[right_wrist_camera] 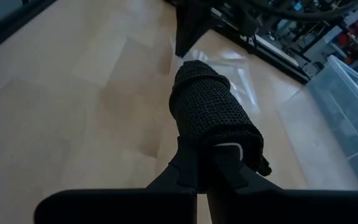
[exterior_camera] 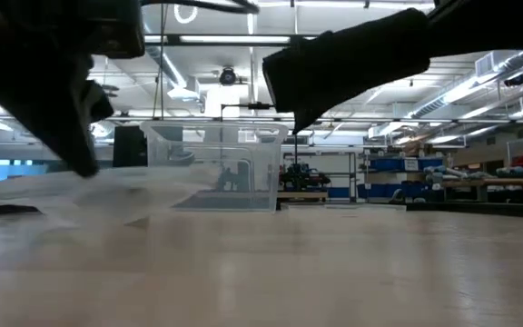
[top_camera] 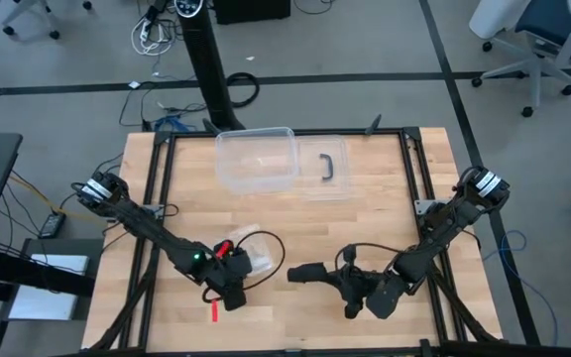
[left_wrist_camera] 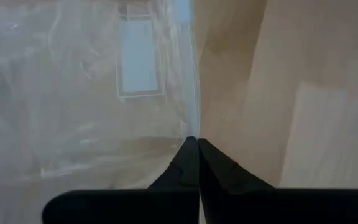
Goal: Roll bandage
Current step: Roll the black bandage
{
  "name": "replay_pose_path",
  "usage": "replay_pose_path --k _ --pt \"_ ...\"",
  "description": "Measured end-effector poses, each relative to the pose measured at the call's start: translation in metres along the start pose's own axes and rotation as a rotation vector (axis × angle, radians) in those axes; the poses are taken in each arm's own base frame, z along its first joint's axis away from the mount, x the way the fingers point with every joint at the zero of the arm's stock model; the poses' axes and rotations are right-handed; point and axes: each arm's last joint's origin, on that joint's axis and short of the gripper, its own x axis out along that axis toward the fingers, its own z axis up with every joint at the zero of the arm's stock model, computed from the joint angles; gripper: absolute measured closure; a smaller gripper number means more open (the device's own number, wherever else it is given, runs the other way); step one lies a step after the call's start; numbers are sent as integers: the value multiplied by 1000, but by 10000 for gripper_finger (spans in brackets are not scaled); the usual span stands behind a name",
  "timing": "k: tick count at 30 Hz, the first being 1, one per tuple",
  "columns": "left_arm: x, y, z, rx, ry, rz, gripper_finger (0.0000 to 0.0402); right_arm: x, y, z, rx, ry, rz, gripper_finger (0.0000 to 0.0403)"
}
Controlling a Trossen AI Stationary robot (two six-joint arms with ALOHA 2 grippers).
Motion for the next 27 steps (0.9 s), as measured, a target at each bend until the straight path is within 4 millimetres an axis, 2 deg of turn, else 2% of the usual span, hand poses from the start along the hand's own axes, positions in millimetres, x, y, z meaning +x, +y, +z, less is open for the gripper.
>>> replay_pose_path --k 5,10,15,21,27 --pt "2 -2 18 -32 -145 -43 401 5 -5 2 33 -6 -9 397" --pt "4 6 35 -68 -274 13 401 12 -11 9 37 -59 29 397" --pt "5 10 49 -41 -352 4 401 25 -23 9 67 -43 25 397" --pt "6 13 54 -11 -370 13 401 38 -37 -4 188 65 30 397" --pt "6 14 55 15 -390 47 401 39 -37 -16 266 180 87 397"
